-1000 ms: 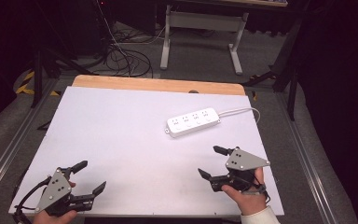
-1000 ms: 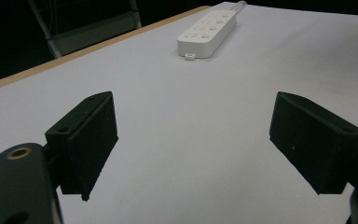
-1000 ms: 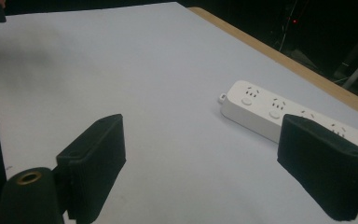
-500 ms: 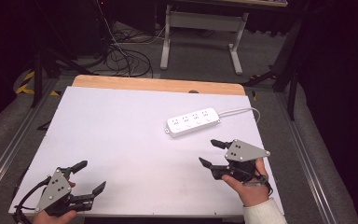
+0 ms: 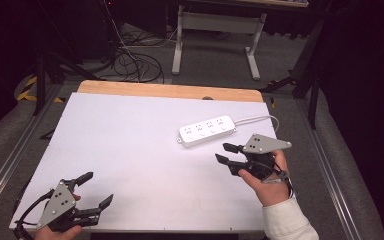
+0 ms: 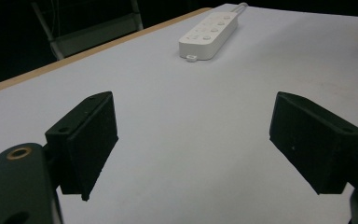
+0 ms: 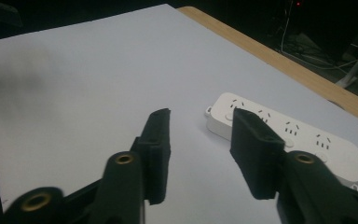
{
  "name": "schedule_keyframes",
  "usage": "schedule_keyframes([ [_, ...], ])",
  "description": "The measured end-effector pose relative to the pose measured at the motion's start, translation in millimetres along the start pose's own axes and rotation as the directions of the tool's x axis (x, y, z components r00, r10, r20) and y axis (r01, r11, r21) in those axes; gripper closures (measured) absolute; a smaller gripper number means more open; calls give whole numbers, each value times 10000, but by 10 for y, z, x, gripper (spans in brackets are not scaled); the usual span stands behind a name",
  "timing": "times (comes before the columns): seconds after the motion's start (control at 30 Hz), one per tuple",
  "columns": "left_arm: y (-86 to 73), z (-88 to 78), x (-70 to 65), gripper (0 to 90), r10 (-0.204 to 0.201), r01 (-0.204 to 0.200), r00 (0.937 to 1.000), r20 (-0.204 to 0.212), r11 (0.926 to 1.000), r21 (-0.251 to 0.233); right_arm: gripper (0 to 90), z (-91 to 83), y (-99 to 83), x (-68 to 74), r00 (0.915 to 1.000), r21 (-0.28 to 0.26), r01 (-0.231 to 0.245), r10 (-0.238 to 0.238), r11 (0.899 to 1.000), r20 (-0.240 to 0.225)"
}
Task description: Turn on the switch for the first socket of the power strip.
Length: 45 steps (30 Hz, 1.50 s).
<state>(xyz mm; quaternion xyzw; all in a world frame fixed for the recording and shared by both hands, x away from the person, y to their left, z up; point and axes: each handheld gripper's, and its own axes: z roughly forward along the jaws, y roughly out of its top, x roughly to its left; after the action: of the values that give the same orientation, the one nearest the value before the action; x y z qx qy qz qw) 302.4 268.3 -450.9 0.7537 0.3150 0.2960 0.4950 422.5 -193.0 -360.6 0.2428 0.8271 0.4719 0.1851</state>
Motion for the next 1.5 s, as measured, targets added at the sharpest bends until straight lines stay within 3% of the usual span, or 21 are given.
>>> schedule_keyframes([
  [0.17,3,-5,-2,160,41,-41,10000,-54,10000,-22,670,29,78,-100,9992,-28,374,-374,9993,167],
  [0.23,2,-5,-8,161,-13,13,10000,-46,10000,-41,752,60,103,-160,9999,-152,112,-110,9998,97],
  [0.27,2,-6,-8,161,0,0,10000,-48,10000,-38,752,60,103,-160,9999,-152,112,-110,9998,97],
  [0.33,2,-8,-8,161,14,-14,10000,-48,10000,-44,810,101,120,-234,9992,-111,-387,388,9992,85],
  [0.5,3,-10,-9,161,41,-42,10000,-80,10000,-53,900,168,164,-311,9994,379,-217,207,9990,281],
  [0.9,2,-8,-13,161,78,-78,10000,-54,10000,-34,900,445,168,-637,9934,506,-544,489,9972,1041],
  [1.17,1,-5,-13,161,70,-70,10000,-11,10000,3,900,583,124,-797,9881,422,-900,838,9951,1293],
  [1.5,1,6,-9,160,142,-142,9999,-31,9999,55,900,741,67,-937,9859,537,-880,793,9947,1471],
])
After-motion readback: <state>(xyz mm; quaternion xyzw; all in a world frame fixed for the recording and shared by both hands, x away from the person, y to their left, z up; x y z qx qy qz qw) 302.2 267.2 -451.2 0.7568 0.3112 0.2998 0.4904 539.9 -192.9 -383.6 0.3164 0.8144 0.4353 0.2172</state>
